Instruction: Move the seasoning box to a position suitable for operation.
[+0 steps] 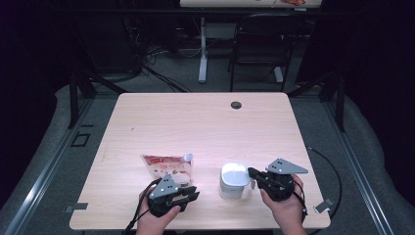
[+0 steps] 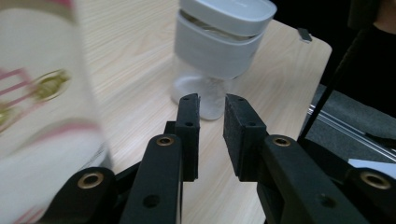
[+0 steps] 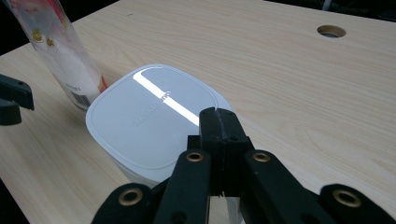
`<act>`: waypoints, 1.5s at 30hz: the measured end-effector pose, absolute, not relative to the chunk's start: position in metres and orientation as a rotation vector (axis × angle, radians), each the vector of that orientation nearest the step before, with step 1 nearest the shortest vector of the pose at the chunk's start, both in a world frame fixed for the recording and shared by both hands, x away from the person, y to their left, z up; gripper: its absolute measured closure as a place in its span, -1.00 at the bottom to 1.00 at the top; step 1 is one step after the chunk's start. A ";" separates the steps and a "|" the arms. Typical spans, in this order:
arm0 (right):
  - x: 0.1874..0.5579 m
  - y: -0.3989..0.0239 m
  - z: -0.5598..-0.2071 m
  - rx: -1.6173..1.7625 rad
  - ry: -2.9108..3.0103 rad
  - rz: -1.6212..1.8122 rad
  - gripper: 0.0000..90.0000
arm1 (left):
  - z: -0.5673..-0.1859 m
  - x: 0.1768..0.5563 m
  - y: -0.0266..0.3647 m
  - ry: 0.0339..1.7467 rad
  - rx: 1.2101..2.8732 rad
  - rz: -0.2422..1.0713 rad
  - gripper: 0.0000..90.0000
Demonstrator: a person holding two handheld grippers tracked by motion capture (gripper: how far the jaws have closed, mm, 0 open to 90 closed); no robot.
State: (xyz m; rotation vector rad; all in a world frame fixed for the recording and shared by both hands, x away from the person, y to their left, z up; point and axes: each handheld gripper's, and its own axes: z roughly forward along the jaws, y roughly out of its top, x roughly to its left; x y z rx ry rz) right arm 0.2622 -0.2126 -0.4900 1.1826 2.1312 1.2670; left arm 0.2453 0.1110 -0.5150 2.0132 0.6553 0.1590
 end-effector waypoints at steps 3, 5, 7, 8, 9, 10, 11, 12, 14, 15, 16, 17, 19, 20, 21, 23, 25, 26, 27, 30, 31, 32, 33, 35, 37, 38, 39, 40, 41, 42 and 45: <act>0.262 -0.213 -0.490 1.183 2.135 1.266 1.00 | -0.515 0.247 0.100 0.634 2.025 0.154 0.73; 0.262 -0.214 -0.490 1.187 2.133 1.268 1.00 | -0.515 0.248 0.095 0.636 2.025 0.160 0.73; 0.262 -0.215 -0.490 1.186 2.136 1.262 1.00 | -0.514 0.250 0.091 0.640 2.028 0.161 0.75; 0.262 -0.215 -0.490 1.189 2.133 1.265 1.00 | -0.514 0.251 0.088 0.641 2.027 0.166 0.77; 0.262 -0.215 -0.491 1.191 2.132 1.266 1.00 | -0.513 0.252 0.087 0.640 2.029 0.165 0.77; 0.262 -0.215 -0.491 1.195 2.131 1.264 1.00 | -0.512 0.253 0.085 0.636 2.030 0.166 0.78; 0.262 -0.216 -0.491 1.200 2.135 1.262 1.00 | -0.512 0.254 0.083 0.637 2.025 0.165 0.79; 0.262 -0.216 -0.491 1.200 2.136 1.263 1.00 | -0.512 0.255 0.081 0.636 2.026 0.163 0.79; 0.263 -0.216 -0.491 1.206 2.134 1.271 1.00 | -0.511 0.257 0.078 0.633 2.026 0.166 0.79; 0.263 -0.217 -0.491 1.209 2.134 1.277 1.00 | -0.511 0.258 0.076 0.634 2.023 0.160 0.80; 0.263 -0.217 -0.491 1.210 2.133 1.275 1.00 | -0.511 0.259 0.074 0.633 2.024 0.160 0.80; 0.263 -0.217 -0.491 1.212 2.133 1.274 1.00 | -0.510 0.260 0.072 0.634 2.023 0.162 0.80; 0.263 -0.217 -0.491 1.212 2.131 1.275 1.00 | -0.510 0.261 0.068 0.626 2.024 0.155 0.81; 0.263 -0.217 -0.491 1.212 2.131 1.277 1.00 | -0.511 0.261 0.067 0.626 2.023 0.152 0.81; 0.263 -0.217 -0.491 1.211 2.132 1.276 1.00 | -0.511 0.262 0.065 0.623 2.022 0.145 0.81; 0.263 -0.218 -0.491 1.212 2.133 1.278 1.00 | -0.511 0.263 0.062 0.618 2.030 0.143 0.82; 0.263 -0.218 -0.491 1.214 2.133 1.279 1.00 | -0.511 0.263 0.061 0.612 2.035 0.145 0.83; 0.264 -0.218 -0.492 1.216 2.133 1.284 1.00 | -0.511 0.263 0.058 0.611 2.030 0.143 0.83; 0.264 -0.218 -0.492 1.215 2.133 1.285 1.00 | -0.510 0.263 0.058 0.606 2.032 0.144 0.83; 0.264 -0.218 -0.492 1.216 2.133 1.285 1.00 | -0.508 0.264 0.054 0.595 2.040 0.154 0.85; 0.264 -0.218 -0.492 1.216 2.134 1.284 1.00 | -0.508 0.265 0.054 0.594 2.042 0.156 0.85; 0.264 -0.218 -0.492 1.217 2.133 1.285 1.00 | -0.508 0.266 0.054 0.596 2.047 0.163 0.86; 0.264 -0.218 -0.492 1.217 2.134 1.287 1.00 | -0.508 0.266 0.053 0.604 2.038 0.154 0.86; 0.264 -0.218 -0.492 1.217 2.132 1.291 1.00 | -0.508 0.267 0.052 0.596 2.034 0.159 0.89; 0.264 -0.219 -0.492 1.218 2.132 1.295 1.00 | -0.508 0.267 0.051 0.596 2.037 0.169 0.91; 0.264 -0.219 -0.492 1.218 2.132 1.296 1.00 | -0.507 0.267 0.050 0.598 2.033 0.166 0.91; 0.264 -0.219 -0.492 1.220 2.133 1.298 1.00 | -0.507 0.268 0.050 0.594 2.031 0.168 0.91; 0.264 -0.219 -0.492 1.221 2.132 1.298 1.00 | -0.507 0.267 0.049 0.597 2.026 0.166 0.91; 0.264 -0.220 -0.492 1.220 2.133 1.297 1.00 | -0.506 0.267 0.049 0.595 2.024 0.167 0.91; 0.264 -0.220 -0.492 1.219 2.133 1.296 1.00 | -0.505 0.267 0.048 0.593 2.021 0.168 0.91; 0.264 -0.220 -0.492 1.219 2.131 1.300 1.00 | -0.502 0.268 0.048 0.593 2.014 0.170 0.89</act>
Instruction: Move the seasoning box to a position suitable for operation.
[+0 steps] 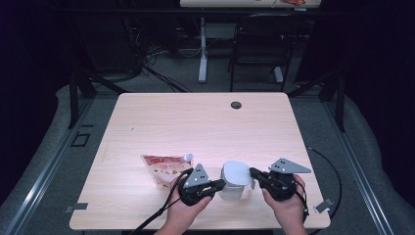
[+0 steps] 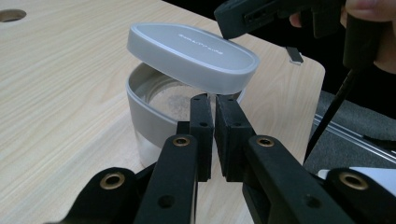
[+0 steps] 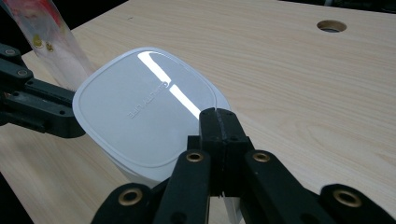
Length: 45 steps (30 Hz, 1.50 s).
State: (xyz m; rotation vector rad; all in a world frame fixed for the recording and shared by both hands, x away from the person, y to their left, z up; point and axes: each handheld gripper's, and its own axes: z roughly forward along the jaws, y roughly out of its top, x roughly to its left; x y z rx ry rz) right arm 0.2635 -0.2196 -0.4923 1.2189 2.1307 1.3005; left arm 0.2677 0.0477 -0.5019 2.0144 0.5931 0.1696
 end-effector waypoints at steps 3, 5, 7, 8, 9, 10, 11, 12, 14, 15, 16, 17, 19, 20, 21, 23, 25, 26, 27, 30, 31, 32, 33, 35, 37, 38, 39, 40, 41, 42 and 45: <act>0.263 -0.220 -0.492 1.216 2.129 1.300 1.00 | -0.500 0.268 0.046 0.592 2.013 0.177 0.89; 0.262 -0.220 -0.491 1.215 2.128 1.302 1.00 | -0.498 0.269 0.045 0.594 2.013 0.176 0.88; 0.260 -0.221 -0.491 1.219 2.118 1.303 1.00 | -0.496 0.270 0.043 0.592 2.009 0.174 0.88; 0.260 -0.222 -0.491 1.217 2.119 1.298 1.00 | -0.496 0.270 0.042 0.588 2.009 0.177 0.89; 0.260 -0.222 -0.491 1.217 2.119 1.298 1.00 | -0.496 0.270 0.042 0.588 2.009 0.177 0.89; 0.258 -0.225 -0.490 1.224 2.113 1.299 1.00 | -0.494 0.270 0.040 0.581 2.011 0.181 0.89; 0.257 -0.226 -0.490 1.224 2.108 1.296 1.00 | -0.493 0.269 0.039 0.583 2.012 0.178 0.89; 0.256 -0.227 -0.489 1.223 2.102 1.300 1.00 | -0.493 0.270 0.038 0.579 2.012 0.182 0.88; 0.253 -0.230 -0.488 1.220 2.086 1.302 1.00 | -0.491 0.270 0.035 0.576 2.020 0.187 0.88; 0.251 -0.232 -0.488 1.224 2.079 1.305 1.00 | -0.491 0.270 0.034 0.577 2.023 0.186 0.89; 0.250 -0.233 -0.488 1.221 2.080 1.296 1.00 | -0.490 0.271 0.033 0.578 2.023 0.188 0.88; 0.248 -0.235 -0.489 1.223 2.072 1.293 1.00 | -0.490 0.272 0.032 0.578 2.020 0.186 0.88; 0.245 -0.238 -0.491 1.231 2.062 1.302 0.98 | -0.488 0.272 0.030 0.572 2.027 0.191 0.88; 0.243 -0.239 -0.492 1.229 2.068 1.297 0.97 | -0.487 0.272 0.028 0.573 2.023 0.186 0.88; 0.242 -0.241 -0.492 1.228 2.074 1.287 0.97 | -0.486 0.272 0.027 0.569 2.024 0.186 0.88; 0.238 -0.242 -0.492 1.226 2.078 1.288 0.95 | -0.484 0.272 0.024 0.563 2.027 0.188 0.88; 0.236 -0.242 -0.492 1.217 2.082 1.282 0.94 | -0.483 0.273 0.023 0.557 2.026 0.192 0.88; 0.232 -0.242 -0.493 1.211 2.081 1.272 0.92 | -0.482 0.273 0.020 0.555 2.021 0.183 0.88; 0.230 -0.241 -0.493 1.209 2.080 1.272 0.92 | -0.481 0.274 0.019 0.549 2.022 0.182 0.88; 0.224 -0.243 -0.495 1.210 2.079 1.274 0.86 | -0.479 0.273 0.013 0.530 2.026 0.176 0.88; 0.222 -0.244 -0.496 1.208 2.082 1.282 0.82 | -0.479 0.273 0.011 0.523 2.029 0.174 0.88; 0.221 -0.244 -0.498 1.208 2.091 1.291 0.81 | -0.478 0.272 0.010 0.515 2.031 0.176 0.87; 0.219 -0.244 -0.499 1.204 2.104 1.287 0.80 | -0.478 0.272 0.009 0.513 2.031 0.175 0.87; 0.216 -0.243 -0.502 1.191 2.121 1.273 0.77 | -0.479 0.272 0.009 0.513 2.032 0.172 0.87; 0.216 -0.241 -0.504 1.185 2.130 1.268 0.72 | -0.479 0.274 0.008 0.514 2.032 0.168 0.87; 0.216 -0.239 -0.505 1.184 2.129 1.273 0.69 | -0.479 0.274 0.008 0.515 2.028 0.163 0.87; 0.216 -0.238 -0.505 1.179 2.129 1.272 0.65 | -0.479 0.275 0.007 0.515 2.027 0.161 0.87; 0.216 -0.236 -0.506 1.174 2.127 1.272 0.61 | -0.479 0.275 0.006 0.515 2.030 0.162 0.86; 0.216 -0.234 -0.506 1.173 2.124 1.281 0.57 | -0.478 0.275 0.006 0.514 2.032 0.162 0.86; 0.217 -0.232 -0.507 1.161 2.138 1.283 0.54 | -0.478 0.275 0.005 0.512 2.030 0.162 0.86; 0.217 -0.225 -0.507 1.119 2.140 1.267 0.44 | -0.477 0.276 0.003 0.508 2.028 0.162 0.86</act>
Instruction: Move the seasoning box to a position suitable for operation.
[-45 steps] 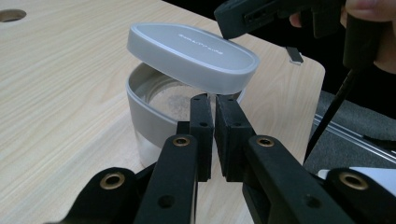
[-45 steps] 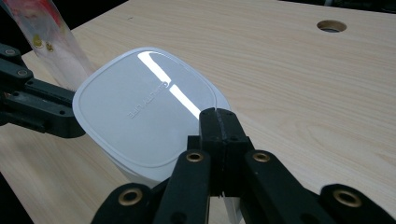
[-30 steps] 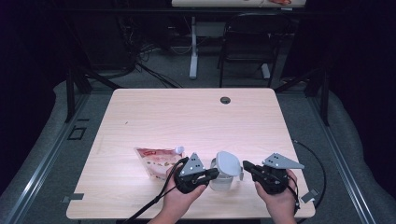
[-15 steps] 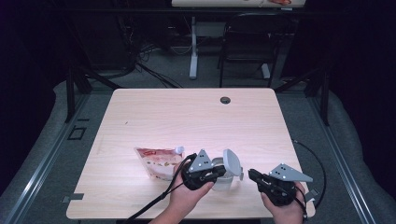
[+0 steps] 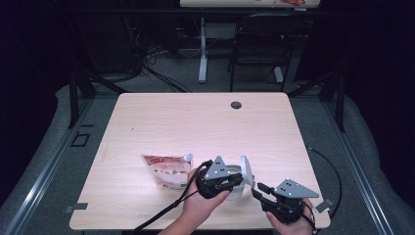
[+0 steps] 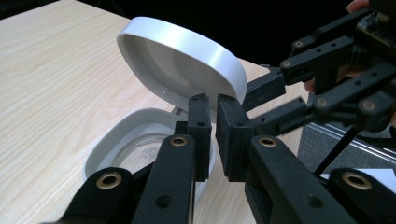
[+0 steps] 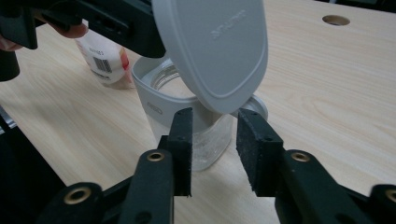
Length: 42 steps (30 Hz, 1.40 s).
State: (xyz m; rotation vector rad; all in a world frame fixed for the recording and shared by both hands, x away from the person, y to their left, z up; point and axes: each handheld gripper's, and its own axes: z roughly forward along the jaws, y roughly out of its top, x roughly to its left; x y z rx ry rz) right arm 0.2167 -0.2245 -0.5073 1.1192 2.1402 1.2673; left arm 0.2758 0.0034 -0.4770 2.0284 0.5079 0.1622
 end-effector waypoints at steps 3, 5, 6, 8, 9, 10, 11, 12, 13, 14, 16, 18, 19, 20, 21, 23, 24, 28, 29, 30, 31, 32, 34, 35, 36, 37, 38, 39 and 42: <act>0.219 -0.218 -0.508 1.116 2.118 1.245 0.37 | -0.477 0.276 0.003 0.508 2.027 0.164 0.86; 0.221 -0.215 -0.508 1.118 2.112 1.255 0.34 | -0.476 0.275 0.003 0.508 2.030 0.165 0.86; 0.222 -0.214 -0.508 1.114 2.111 1.250 0.34 | -0.476 0.275 0.004 0.505 2.033 0.167 0.86; 0.223 -0.211 -0.508 1.114 2.102 1.246 0.37 | -0.476 0.274 0.004 0.503 2.034 0.174 0.86; 0.223 -0.211 -0.507 1.113 2.096 1.241 0.40 | -0.476 0.274 0.005 0.503 2.035 0.176 0.86; 0.223 -0.211 -0.507 1.114 2.096 1.238 0.44 | -0.476 0.273 0.006 0.501 2.036 0.177 0.86; 0.223 -0.211 -0.507 1.115 2.094 1.246 0.50 | -0.475 0.273 0.007 0.500 2.038 0.180 0.86; 0.223 -0.211 -0.507 1.115 2.091 1.252 0.52 | -0.475 0.273 0.007 0.502 2.036 0.180 0.85; 0.223 -0.211 -0.506 1.114 2.094 1.244 0.56 | -0.475 0.272 0.008 0.502 2.032 0.181 0.85; 0.223 -0.212 -0.506 1.112 2.097 1.246 0.58 | -0.475 0.272 0.009 0.500 2.033 0.183 0.85; 0.222 -0.213 -0.506 1.115 2.092 1.244 0.60 | -0.474 0.271 0.011 0.502 2.031 0.187 0.85; 0.222 -0.215 -0.505 1.123 2.086 1.246 0.60 | -0.474 0.270 0.013 0.502 2.027 0.188 0.85; 0.222 -0.215 -0.506 1.123 2.082 1.250 0.61 | -0.474 0.269 0.014 0.500 2.029 0.192 0.84; 0.222 -0.216 -0.506 1.126 2.086 1.246 0.61 | -0.474 0.269 0.015 0.501 2.031 0.193 0.84; 0.222 -0.217 -0.506 1.129 2.088 1.250 0.62 | -0.474 0.269 0.016 0.501 2.031 0.202 0.84; 0.222 -0.217 -0.506 1.129 2.085 1.253 0.63 | -0.475 0.269 0.018 0.508 2.032 0.202 0.84; 0.222 -0.217 -0.506 1.129 2.085 1.253 0.63 | -0.475 0.268 0.019 0.506 2.032 0.204 0.83; 0.221 -0.218 -0.506 1.126 2.091 1.257 0.63 | -0.476 0.266 0.023 0.512 2.030 0.204 0.82; 0.221 -0.218 -0.506 1.128 2.091 1.259 0.61 | -0.476 0.265 0.025 0.513 2.032 0.204 0.82; 0.221 -0.218 -0.507 1.132 2.089 1.263 0.59 | -0.477 0.264 0.026 0.512 2.036 0.204 0.81; 0.221 -0.219 -0.507 1.131 2.091 1.270 0.58 | -0.477 0.264 0.028 0.512 2.039 0.209 0.80; 0.220 -0.219 -0.507 1.133 2.095 1.276 0.57 | -0.477 0.263 0.030 0.517 2.042 0.209 0.79; 0.219 -0.220 -0.506 1.139 2.098 1.283 0.57 | -0.477 0.262 0.035 0.529 2.042 0.203 0.77; 0.219 -0.220 -0.506 1.136 2.098 1.287 0.56 | -0.476 0.261 0.038 0.533 2.045 0.204 0.77; 0.219 -0.220 -0.506 1.137 2.095 1.292 0.56 | -0.476 0.260 0.041 0.534 2.043 0.201 0.76; 0.219 -0.220 -0.506 1.137 2.096 1.291 0.55 | -0.476 0.259 0.044 0.538 2.040 0.205 0.74; 0.218 -0.221 -0.506 1.137 2.099 1.287 0.54 | -0.475 0.258 0.047 0.542 2.041 0.206 0.72; 0.218 -0.221 -0.506 1.137 2.097 1.286 0.53 | -0.475 0.257 0.050 0.548 2.046 0.204 0.70; 0.218 -0.223 -0.507 1.146 2.102 1.284 0.52 | -0.477 0.255 0.062 0.571 2.045 0.204 0.64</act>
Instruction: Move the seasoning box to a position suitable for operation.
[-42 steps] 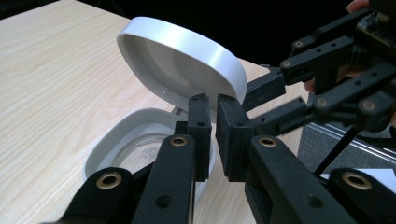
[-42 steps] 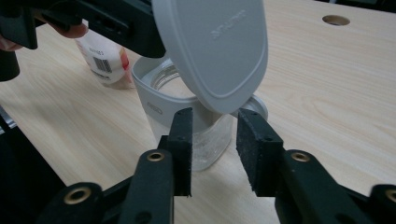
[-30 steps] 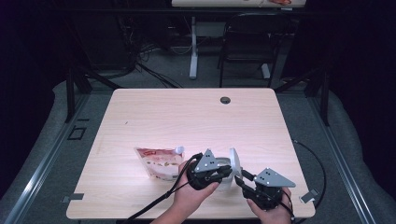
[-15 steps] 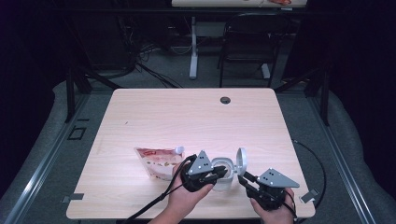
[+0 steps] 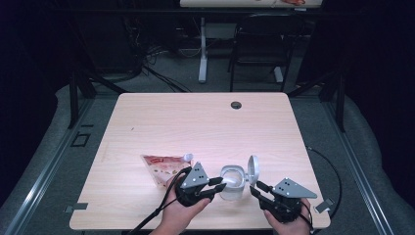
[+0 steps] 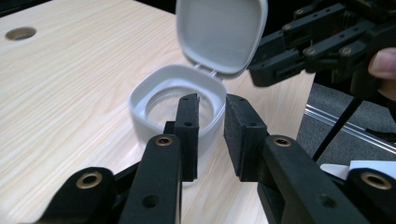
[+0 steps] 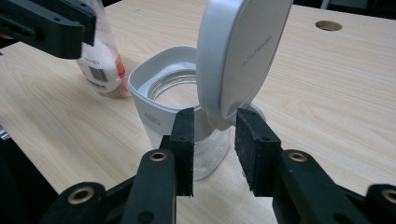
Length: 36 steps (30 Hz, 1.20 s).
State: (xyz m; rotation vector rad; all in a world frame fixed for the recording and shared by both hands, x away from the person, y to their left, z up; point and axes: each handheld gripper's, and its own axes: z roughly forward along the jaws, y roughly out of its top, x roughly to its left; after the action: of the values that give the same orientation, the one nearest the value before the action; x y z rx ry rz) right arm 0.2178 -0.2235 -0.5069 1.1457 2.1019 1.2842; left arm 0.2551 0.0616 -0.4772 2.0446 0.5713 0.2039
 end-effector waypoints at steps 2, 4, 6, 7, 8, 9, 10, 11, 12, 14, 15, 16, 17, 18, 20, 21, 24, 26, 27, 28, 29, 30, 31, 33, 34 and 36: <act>0.218 -0.224 -0.507 1.150 2.101 1.282 0.52 | -0.479 0.254 0.069 0.589 2.037 0.209 0.60; 0.219 -0.224 -0.508 1.157 2.102 1.285 0.51 | -0.481 0.253 0.076 0.604 2.038 0.218 0.58; 0.220 -0.223 -0.510 1.160 2.105 1.277 0.50 | -0.483 0.252 0.083 0.616 2.031 0.222 0.56; 0.220 -0.223 -0.511 1.157 2.110 1.269 0.50 | -0.483 0.252 0.086 0.623 2.031 0.224 0.56; 0.221 -0.223 -0.511 1.156 2.109 1.269 0.49 | -0.484 0.252 0.089 0.628 2.030 0.226 0.56; 0.221 -0.223 -0.512 1.162 2.108 1.270 0.48 | -0.485 0.252 0.092 0.633 2.028 0.227 0.56; 0.222 -0.223 -0.512 1.162 2.105 1.275 0.45 | -0.485 0.252 0.094 0.636 2.026 0.227 0.55; 0.222 -0.223 -0.513 1.165 2.102 1.278 0.41 | -0.485 0.252 0.096 0.637 2.027 0.229 0.54; 0.223 -0.222 -0.513 1.166 2.099 1.285 0.38 | -0.486 0.251 0.098 0.639 2.026 0.234 0.53; 0.224 -0.219 -0.514 1.170 2.093 1.290 0.36 | -0.487 0.251 0.101 0.641 2.028 0.239 0.52; 0.225 -0.218 -0.514 1.171 2.089 1.293 0.34 | -0.487 0.251 0.103 0.640 2.029 0.241 0.52; 0.226 -0.217 -0.515 1.167 2.092 1.290 0.33 | -0.488 0.251 0.104 0.642 2.031 0.242 0.52; 0.226 -0.215 -0.515 1.168 2.086 1.288 0.33 | -0.488 0.250 0.105 0.644 2.033 0.247 0.52; 0.227 -0.214 -0.515 1.170 2.082 1.284 0.33 | -0.489 0.250 0.107 0.645 2.034 0.249 0.52; 0.228 -0.212 -0.514 1.176 2.065 1.280 0.37 | -0.490 0.250 0.109 0.650 2.034 0.251 0.52; 0.229 -0.212 -0.513 1.179 2.061 1.272 0.40 | -0.490 0.249 0.110 0.649 2.035 0.250 0.52; 0.232 -0.211 -0.513 1.197 2.048 1.266 0.46 | -0.492 0.248 0.113 0.647 2.039 0.264 0.52; 0.234 -0.211 -0.512 1.199 2.042 1.253 0.53 | -0.494 0.246 0.116 0.651 2.042 0.269 0.52; 0.235 -0.211 -0.512 1.201 2.038 1.251 0.56 | -0.495 0.246 0.117 0.652 2.043 0.270 0.52; 0.236 -0.211 -0.512 1.202 2.038 1.246 0.57 | -0.495 0.245 0.118 0.654 2.043 0.273 0.52; 0.237 -0.211 -0.512 1.206 2.035 1.248 0.59 | -0.496 0.245 0.120 0.658 2.049 0.276 0.52; 0.238 -0.212 -0.511 1.207 2.038 1.239 0.61 | -0.496 0.245 0.121 0.658 2.046 0.276 0.52; 0.239 -0.212 -0.512 1.211 2.034 1.247 0.62 | -0.496 0.245 0.123 0.658 2.050 0.277 0.52; 0.242 -0.213 -0.512 1.226 2.032 1.256 0.64 | -0.497 0.245 0.125 0.660 2.053 0.280 0.52; 0.245 -0.214 -0.512 1.231 2.033 1.264 0.66 | -0.497 0.245 0.126 0.661 2.055 0.282 0.51; 0.248 -0.214 -0.512 1.239 2.032 1.263 0.69 | -0.496 0.245 0.128 0.660 2.061 0.286 0.52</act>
State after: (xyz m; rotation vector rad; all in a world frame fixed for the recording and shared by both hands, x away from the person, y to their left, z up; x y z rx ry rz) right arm 0.2481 -0.2141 -0.5116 1.2391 2.0315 1.2627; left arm 0.2451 0.1276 -0.4959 2.0607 0.6597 0.2859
